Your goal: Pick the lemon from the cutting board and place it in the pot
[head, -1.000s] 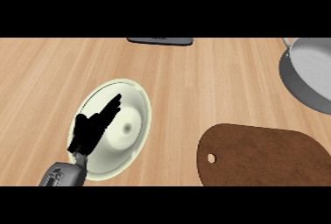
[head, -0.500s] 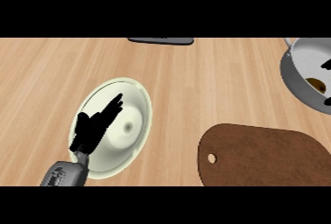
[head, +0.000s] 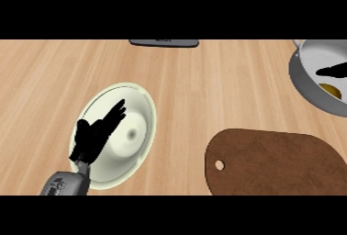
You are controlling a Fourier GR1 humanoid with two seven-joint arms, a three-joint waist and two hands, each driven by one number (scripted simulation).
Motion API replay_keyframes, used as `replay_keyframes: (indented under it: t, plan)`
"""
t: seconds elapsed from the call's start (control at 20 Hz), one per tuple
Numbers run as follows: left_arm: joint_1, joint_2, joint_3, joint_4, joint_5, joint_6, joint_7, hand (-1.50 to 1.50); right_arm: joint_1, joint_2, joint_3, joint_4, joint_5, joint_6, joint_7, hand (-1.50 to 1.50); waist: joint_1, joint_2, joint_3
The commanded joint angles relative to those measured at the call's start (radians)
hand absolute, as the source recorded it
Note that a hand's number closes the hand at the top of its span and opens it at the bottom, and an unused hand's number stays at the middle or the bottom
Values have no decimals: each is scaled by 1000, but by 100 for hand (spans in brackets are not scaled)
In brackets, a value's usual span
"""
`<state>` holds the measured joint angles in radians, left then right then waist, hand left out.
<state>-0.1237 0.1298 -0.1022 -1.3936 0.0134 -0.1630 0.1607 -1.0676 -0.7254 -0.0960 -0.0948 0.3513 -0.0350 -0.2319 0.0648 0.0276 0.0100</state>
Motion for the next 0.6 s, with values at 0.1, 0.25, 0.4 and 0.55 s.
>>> replay_keyframes:
  t: [0.1,0.25,0.4,0.55]
  plan:
    - [-12,-7,11,2,-4,22,19,0,-25,-84,-195,-7,-183,-100,-6,-150,-7,4,-3]
    - [30,-6,-4,-24,-5,12,14,0,11,-149,-264,-22,-246,-117,-68,-150,-13,-2,-3]
    - [-3,-5,14,18,-5,14,4,0,86,-161,-319,-15,-298,-86,-146,-150,-23,2,-3]
    - [0,11,24,8,1,2,6,0,119,-226,-362,-21,-340,6,-186,-150,-25,-1,-3]
